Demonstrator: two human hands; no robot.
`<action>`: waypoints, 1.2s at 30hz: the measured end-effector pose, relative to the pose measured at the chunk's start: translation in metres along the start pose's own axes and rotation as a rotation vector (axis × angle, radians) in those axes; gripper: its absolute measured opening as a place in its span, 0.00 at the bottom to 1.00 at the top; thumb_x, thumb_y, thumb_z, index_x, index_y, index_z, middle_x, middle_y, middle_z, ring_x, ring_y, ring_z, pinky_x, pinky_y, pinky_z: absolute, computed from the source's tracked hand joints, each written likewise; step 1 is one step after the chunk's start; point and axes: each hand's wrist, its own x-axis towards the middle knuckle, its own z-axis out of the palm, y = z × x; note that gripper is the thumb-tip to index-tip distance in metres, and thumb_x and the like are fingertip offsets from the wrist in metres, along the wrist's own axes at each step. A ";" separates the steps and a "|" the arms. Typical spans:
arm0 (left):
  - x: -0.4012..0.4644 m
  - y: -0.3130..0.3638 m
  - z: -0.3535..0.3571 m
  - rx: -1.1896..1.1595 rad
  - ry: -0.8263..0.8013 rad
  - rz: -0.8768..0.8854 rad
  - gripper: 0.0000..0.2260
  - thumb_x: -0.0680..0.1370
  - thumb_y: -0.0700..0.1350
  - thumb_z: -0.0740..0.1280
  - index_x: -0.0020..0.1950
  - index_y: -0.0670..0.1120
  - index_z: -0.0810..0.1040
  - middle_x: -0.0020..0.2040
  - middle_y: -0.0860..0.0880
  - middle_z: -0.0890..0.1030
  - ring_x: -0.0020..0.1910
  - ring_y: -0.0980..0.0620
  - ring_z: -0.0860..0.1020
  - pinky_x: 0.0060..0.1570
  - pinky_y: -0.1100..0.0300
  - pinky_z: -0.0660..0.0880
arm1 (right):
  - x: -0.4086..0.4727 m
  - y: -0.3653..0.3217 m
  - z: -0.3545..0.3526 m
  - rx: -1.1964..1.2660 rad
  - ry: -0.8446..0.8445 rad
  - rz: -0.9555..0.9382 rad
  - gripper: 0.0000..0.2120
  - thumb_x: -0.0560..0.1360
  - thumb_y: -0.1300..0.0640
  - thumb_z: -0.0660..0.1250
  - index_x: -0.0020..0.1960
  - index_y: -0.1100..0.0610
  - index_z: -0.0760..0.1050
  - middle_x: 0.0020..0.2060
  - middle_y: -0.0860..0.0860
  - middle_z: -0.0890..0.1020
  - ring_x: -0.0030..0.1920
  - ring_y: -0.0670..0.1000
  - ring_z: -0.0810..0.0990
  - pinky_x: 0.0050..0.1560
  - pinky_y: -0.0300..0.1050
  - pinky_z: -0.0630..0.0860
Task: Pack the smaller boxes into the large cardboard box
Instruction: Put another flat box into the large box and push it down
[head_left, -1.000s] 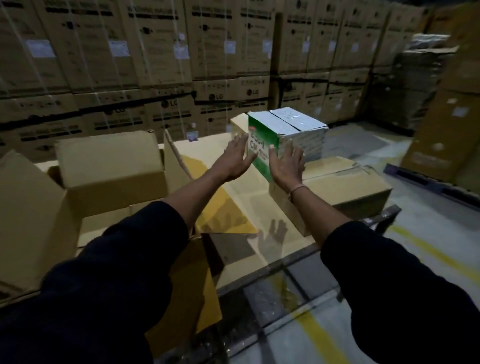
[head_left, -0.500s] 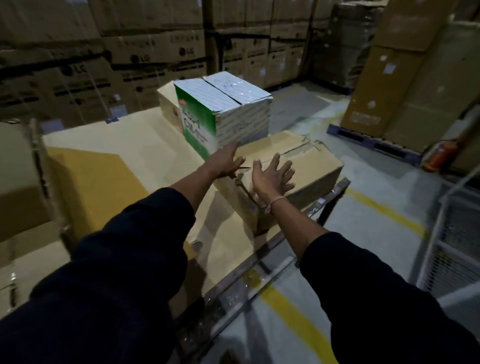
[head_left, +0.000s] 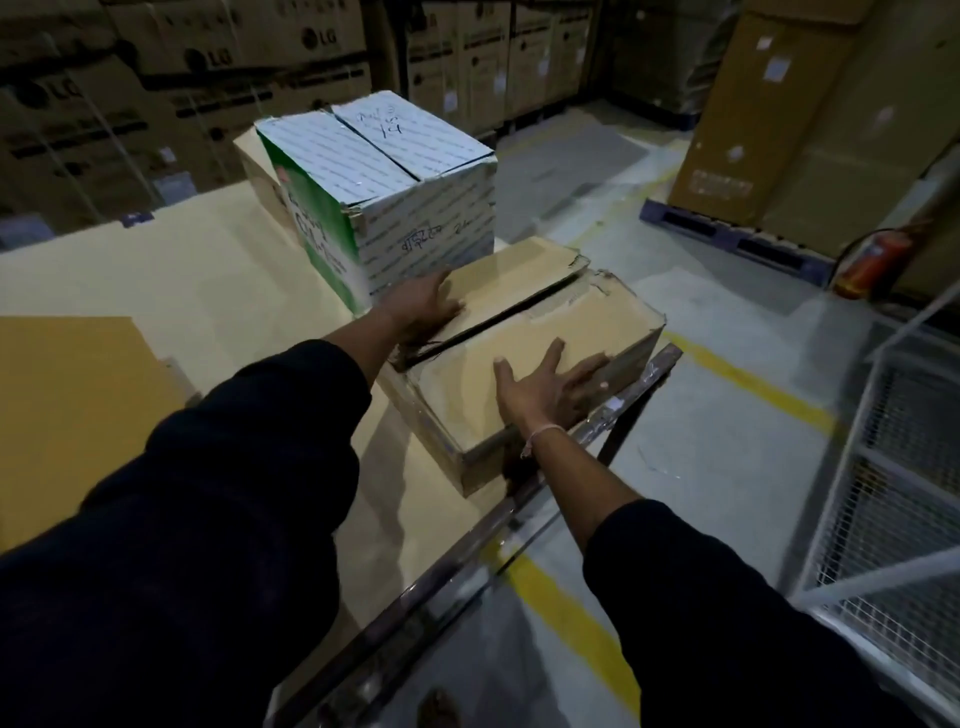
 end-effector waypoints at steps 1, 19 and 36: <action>0.004 0.001 0.002 0.010 -0.026 -0.034 0.34 0.82 0.63 0.62 0.84 0.50 0.56 0.78 0.39 0.68 0.74 0.37 0.70 0.70 0.48 0.69 | 0.005 0.004 0.000 0.014 0.006 -0.014 0.46 0.77 0.33 0.66 0.85 0.46 0.47 0.78 0.57 0.23 0.80 0.71 0.34 0.77 0.67 0.57; -0.076 0.084 0.068 0.331 -0.191 -0.411 0.56 0.65 0.85 0.49 0.84 0.52 0.46 0.73 0.33 0.69 0.65 0.35 0.76 0.57 0.41 0.79 | 0.059 0.106 -0.101 0.019 -0.157 -0.177 0.52 0.70 0.27 0.71 0.84 0.42 0.50 0.82 0.62 0.53 0.80 0.66 0.58 0.68 0.61 0.73; -0.169 0.139 0.075 -0.214 0.132 -0.587 0.52 0.60 0.85 0.62 0.78 0.61 0.65 0.70 0.36 0.72 0.69 0.34 0.72 0.66 0.41 0.69 | 0.059 0.101 -0.148 -0.111 -0.362 -0.255 0.56 0.66 0.25 0.72 0.84 0.41 0.50 0.76 0.62 0.66 0.76 0.65 0.64 0.71 0.60 0.69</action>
